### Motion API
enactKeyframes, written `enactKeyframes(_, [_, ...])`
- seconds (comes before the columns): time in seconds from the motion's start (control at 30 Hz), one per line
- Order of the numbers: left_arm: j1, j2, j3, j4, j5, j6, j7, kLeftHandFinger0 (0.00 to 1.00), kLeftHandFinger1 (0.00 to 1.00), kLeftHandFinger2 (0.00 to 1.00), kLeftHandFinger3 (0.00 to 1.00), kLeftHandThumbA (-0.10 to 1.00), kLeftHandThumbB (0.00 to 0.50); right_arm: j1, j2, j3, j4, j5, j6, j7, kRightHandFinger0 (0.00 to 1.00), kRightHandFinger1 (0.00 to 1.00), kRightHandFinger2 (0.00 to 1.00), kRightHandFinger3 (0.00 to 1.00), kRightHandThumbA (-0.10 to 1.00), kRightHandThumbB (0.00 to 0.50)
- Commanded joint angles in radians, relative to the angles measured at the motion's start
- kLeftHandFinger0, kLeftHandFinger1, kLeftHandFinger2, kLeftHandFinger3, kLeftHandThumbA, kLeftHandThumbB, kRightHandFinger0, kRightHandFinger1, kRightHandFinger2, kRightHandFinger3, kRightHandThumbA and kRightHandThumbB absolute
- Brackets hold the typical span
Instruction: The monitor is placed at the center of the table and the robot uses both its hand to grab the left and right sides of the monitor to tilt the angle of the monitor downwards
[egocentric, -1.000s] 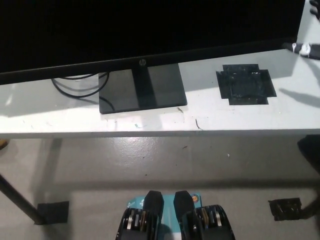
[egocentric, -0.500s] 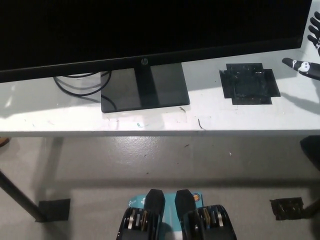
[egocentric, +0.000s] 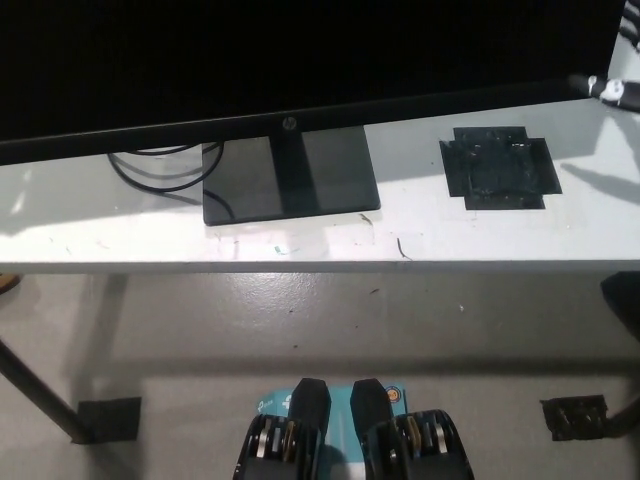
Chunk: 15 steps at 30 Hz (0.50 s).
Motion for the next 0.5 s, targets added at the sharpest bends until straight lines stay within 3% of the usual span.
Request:
enactKeyframes(0.0, [-0.06,0.02,-0.002,-0.009,0.011,-0.018,-0.005,1.0,1.0,1.0,1.0,1.0,0.36,-0.076,-0.044,0.012,-0.018,0.0,0.021,0.022,1.0,1.0,1.0,1.0,1.0,0.325])
enactKeyframes(0.1, [-0.071,0.022,-0.009,-0.005,0.018,-0.031,-0.008,1.0,1.0,1.0,1.0,1.0,0.359,-0.169,-0.076,0.073,0.059,-0.055,0.04,0.056,1.0,1.0,1.0,1.0,1.0,0.381])
enactKeyframes(0.2, [-0.073,0.021,-0.009,-0.003,0.019,-0.032,-0.008,1.0,1.0,1.0,1.0,1.0,0.358,-0.175,-0.079,0.084,0.07,-0.049,0.034,0.054,1.0,1.0,1.0,1.0,1.0,0.382])
enactKeyframes(0.23, [-0.08,0.022,-0.016,0.003,0.026,-0.034,-0.013,1.0,1.0,1.0,1.0,1.0,0.397,-0.228,-0.089,0.13,0.115,-0.095,0.046,0.073,1.0,1.0,1.0,1.0,1.0,0.424])
enactKeyframes(0.33, [-0.099,0.019,-0.027,0.02,0.032,-0.048,-0.017,1.0,1.0,1.0,1.0,1.0,0.387,-0.281,-0.097,0.168,0.163,-0.103,0.061,0.107,1.0,1.0,1.0,1.0,1.0,0.498])
enactKeyframes(0.47, [-0.103,0.021,-0.037,0.005,0.034,-0.028,-0.033,1.0,1.0,1.0,1.0,1.0,0.403,-0.35,-0.106,0.233,0.235,-0.135,0.071,0.167,1.0,1.0,1.0,1.0,1.0,0.493])
